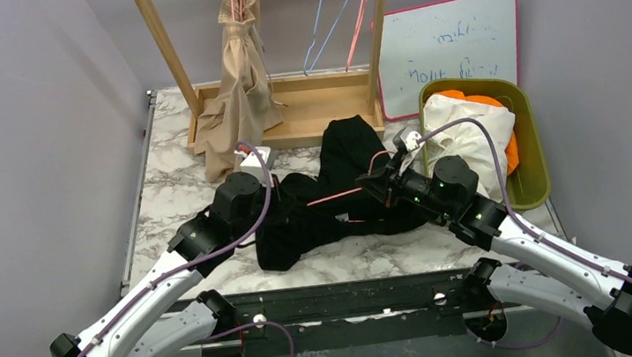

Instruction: Remove the shorts from the hanger

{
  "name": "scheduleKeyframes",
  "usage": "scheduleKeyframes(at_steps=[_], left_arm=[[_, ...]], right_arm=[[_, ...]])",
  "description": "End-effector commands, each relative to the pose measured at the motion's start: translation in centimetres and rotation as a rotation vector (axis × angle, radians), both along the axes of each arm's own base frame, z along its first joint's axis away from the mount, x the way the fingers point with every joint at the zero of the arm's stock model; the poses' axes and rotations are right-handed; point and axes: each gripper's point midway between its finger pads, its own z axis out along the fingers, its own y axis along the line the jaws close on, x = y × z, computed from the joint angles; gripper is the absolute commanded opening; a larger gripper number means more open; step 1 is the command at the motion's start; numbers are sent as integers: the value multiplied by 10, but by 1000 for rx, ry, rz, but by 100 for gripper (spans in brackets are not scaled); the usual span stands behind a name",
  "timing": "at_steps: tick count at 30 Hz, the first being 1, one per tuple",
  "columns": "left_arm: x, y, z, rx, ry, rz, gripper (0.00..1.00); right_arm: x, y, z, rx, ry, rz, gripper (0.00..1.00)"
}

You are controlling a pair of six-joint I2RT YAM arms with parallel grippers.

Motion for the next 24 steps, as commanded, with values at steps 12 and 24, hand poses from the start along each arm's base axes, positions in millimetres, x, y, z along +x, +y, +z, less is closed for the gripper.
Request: scheduleKeyframes(at_steps=[12,24], left_arm=[[7,94,-9,101,-15,475,0],[-4,50,-4,-8,-19,233,6]], right_arm=[[11,-49,28,137,-66,-266,1],[6,-32,27,153,-16,-187,1]])
